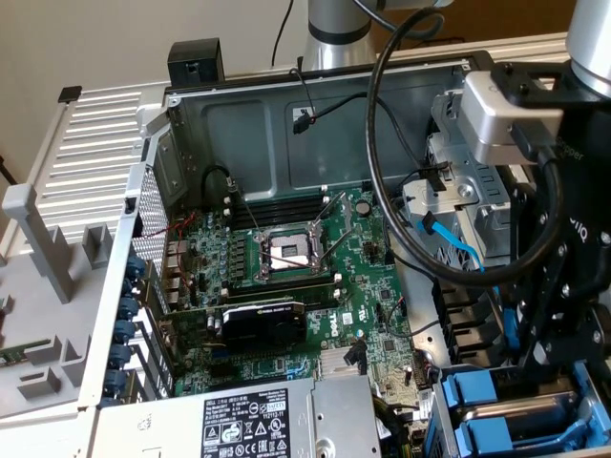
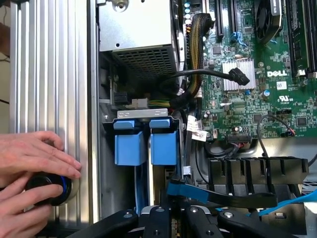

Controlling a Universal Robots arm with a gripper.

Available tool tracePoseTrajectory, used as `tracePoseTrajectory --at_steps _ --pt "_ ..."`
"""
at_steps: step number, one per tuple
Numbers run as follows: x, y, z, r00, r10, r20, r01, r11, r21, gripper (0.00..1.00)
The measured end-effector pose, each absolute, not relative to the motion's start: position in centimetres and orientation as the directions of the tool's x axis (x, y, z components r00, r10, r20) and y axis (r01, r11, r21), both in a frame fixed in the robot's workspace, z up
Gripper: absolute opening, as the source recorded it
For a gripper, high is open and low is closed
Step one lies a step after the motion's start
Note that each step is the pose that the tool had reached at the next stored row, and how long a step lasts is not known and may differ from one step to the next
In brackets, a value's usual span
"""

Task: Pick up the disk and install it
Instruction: 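Insert the second disk wire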

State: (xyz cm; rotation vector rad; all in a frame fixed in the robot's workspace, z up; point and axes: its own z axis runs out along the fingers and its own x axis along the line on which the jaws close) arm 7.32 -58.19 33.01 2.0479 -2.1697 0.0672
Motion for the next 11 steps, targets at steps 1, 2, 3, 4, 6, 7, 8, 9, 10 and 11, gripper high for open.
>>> tracePoseTrajectory --at_steps 1,2,3,4,6,7,8,9,10,11 --pt "7.32 -58.19 33.01 -0.052 -0.988 0.145 -0.995 0.063 0.075 0.17" --pt "7.32 -58.19 33.01 -0.052 -0.988 0.146 -0.995 0.063 0.075 0.17" --pt "7.32 -58.19 33.01 -0.052 -0.988 0.147 -0.995 0.063 0.075 0.17" --pt "7.32 -58.19 33.01 -0.052 -0.988 0.147 -0.995 0.063 0.075 0.17" --pt "7.31 -58.19 33.01 -0.052 -0.988 0.147 -0.995 0.063 0.075 0.17" --pt "7.31 -58.19 33.01 -0.052 -0.988 0.148 -0.995 0.063 0.075 0.17" --pt "7.31 -58.19 33.01 -0.052 -0.988 0.149 -0.995 0.063 0.075 0.17" --pt "7.31 -58.19 33.01 -0.052 -0.987 0.149 -0.995 0.063 0.075 0.17" --pt "7.31 -58.19 33.01 -0.052 -0.987 0.149 -0.995 0.063 0.075 0.17" --pt "7.31 -58.19 33.01 -0.052 -0.987 0.15 -0.995 0.063 0.075 0.17"
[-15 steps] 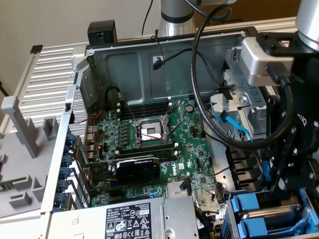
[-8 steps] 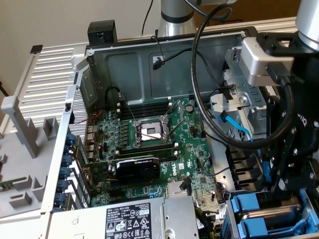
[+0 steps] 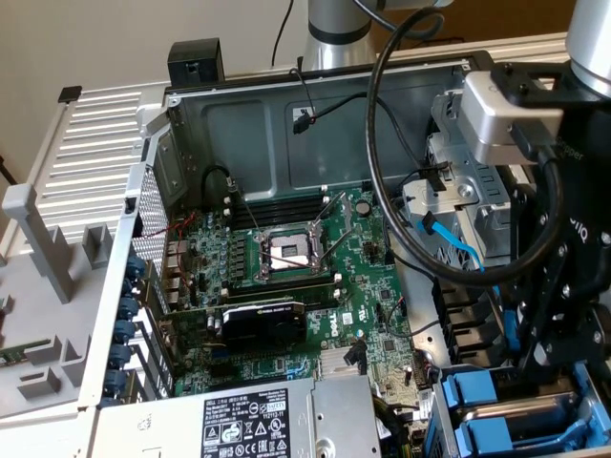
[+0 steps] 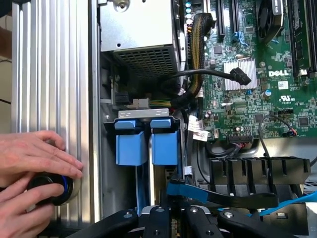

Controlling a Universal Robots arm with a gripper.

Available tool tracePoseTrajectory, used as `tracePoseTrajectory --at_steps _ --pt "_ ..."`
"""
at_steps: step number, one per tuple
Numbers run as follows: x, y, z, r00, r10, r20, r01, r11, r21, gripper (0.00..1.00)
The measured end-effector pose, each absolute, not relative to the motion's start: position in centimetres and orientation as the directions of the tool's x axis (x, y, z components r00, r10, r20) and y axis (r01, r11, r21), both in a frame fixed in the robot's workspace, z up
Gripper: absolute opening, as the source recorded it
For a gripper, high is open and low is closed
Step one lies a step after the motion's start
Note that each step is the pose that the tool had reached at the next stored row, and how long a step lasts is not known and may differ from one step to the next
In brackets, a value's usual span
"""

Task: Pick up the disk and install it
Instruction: 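Insert the second disk wire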

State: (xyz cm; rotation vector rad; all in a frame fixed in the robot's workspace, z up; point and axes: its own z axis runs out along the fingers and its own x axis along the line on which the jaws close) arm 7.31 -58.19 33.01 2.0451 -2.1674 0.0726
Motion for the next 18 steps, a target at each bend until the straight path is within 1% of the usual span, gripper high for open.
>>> tracePoseTrajectory --at_steps 9,18 --pt "7.32 -58.17 33.01 -0.052 -0.986 0.158 -0.995 0.064 0.074 0.17" --pt "7.32 -58.17 33.02 -0.052 -0.986 0.16 -0.995 0.064 0.074 0.17"
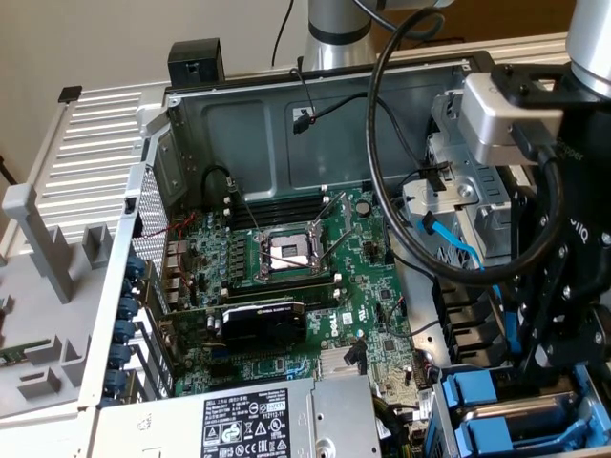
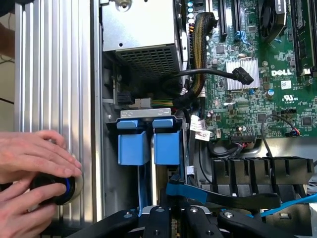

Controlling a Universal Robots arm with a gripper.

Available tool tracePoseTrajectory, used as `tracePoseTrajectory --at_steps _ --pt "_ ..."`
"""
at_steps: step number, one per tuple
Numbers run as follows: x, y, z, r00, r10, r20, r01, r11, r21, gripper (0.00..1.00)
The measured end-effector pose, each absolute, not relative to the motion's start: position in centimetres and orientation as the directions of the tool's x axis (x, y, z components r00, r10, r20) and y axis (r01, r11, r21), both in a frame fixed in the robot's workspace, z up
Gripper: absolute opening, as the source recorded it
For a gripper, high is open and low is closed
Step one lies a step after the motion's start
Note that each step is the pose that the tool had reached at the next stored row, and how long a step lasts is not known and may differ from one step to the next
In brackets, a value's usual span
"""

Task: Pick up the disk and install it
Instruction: 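Insert the second disk wire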

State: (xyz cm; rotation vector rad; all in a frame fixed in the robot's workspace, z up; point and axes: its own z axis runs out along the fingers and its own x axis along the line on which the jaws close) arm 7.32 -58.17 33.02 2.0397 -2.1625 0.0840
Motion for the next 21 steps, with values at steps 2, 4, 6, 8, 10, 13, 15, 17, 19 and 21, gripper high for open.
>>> tracePoseTrajectory --at_steps 2,4,6,8,10,13,15,17,19,21 --pt "7.32 -58.16 33.03 -0.052 -0.986 0.16 -0.995 0.064 0.074 0.17" --pt "7.29 -58.13 33.06 -0.052 -0.986 0.16 -0.995 0.064 0.074 0.17" --pt "7.29 -58.1 33.23 -0.052 -0.986 0.159 -0.995 0.064 0.074 0.17" --pt "7.29 -58.06 33.75 -0.052 -0.986 0.16 -0.995 0.064 0.073 0.17" --pt "7.28 -57.99 33.94 -0.052 -0.986 0.16 -0.995 0.064 0.073 0.17" --pt "7.27 -57.99 33.95 -0.052 -0.986 0.16 -0.995 0.064 0.073 0.17" --pt "7.26 -58.0 33.97 -0.052 -0.987 0.15 -0.995 0.064 0.073 0.17" --pt "7.27 -58.03 33.96 -0.052 -0.99 0.129 -0.995 0.062 0.074 0.17" --pt "7.27 -58.16 33.95 -0.052 -0.992 0.116 -0.995 0.061 0.075 0.17" --pt "7.29 -58.36 33.99 -0.052 -0.992 0.112 -0.995 0.061 0.076 0.17"
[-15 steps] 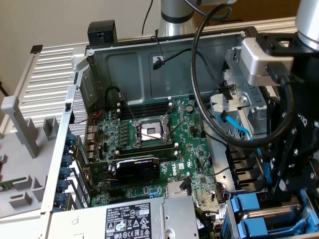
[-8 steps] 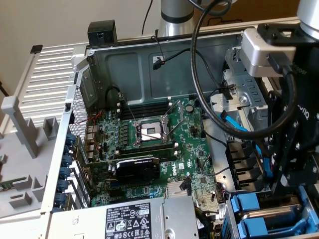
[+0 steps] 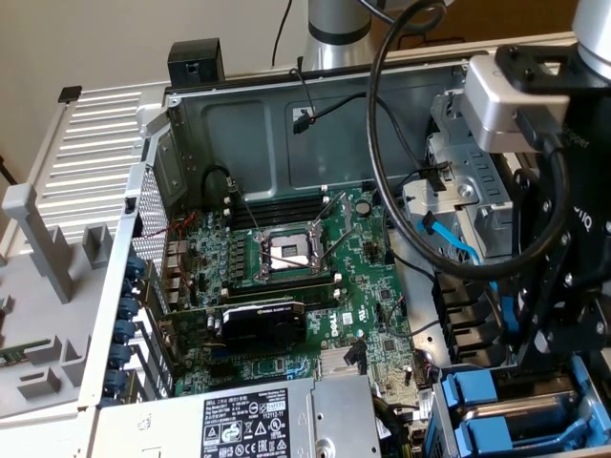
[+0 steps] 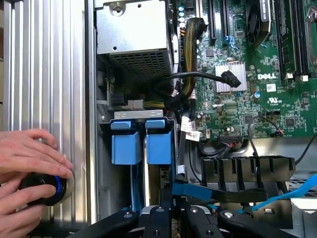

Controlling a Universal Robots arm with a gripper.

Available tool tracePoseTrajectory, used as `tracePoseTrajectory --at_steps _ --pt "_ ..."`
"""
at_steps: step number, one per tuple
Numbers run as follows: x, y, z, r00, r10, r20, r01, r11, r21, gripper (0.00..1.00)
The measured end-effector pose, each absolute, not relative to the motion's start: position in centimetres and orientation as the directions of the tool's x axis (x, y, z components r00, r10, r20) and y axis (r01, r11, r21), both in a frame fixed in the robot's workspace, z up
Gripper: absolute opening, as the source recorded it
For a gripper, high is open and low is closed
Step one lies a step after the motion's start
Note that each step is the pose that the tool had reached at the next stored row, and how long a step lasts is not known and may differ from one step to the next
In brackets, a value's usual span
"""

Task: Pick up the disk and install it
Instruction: 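Insert the second disk wire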

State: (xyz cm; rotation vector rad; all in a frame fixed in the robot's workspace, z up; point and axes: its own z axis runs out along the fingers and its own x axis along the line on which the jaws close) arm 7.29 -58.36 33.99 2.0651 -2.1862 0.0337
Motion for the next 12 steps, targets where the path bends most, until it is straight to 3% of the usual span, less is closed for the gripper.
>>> tracePoseTrajectory --at_steps 12 --pt "7.32 -58.7 33.99 -0.053 -0.992 0.112 -0.995 0.062 0.076 0.17"
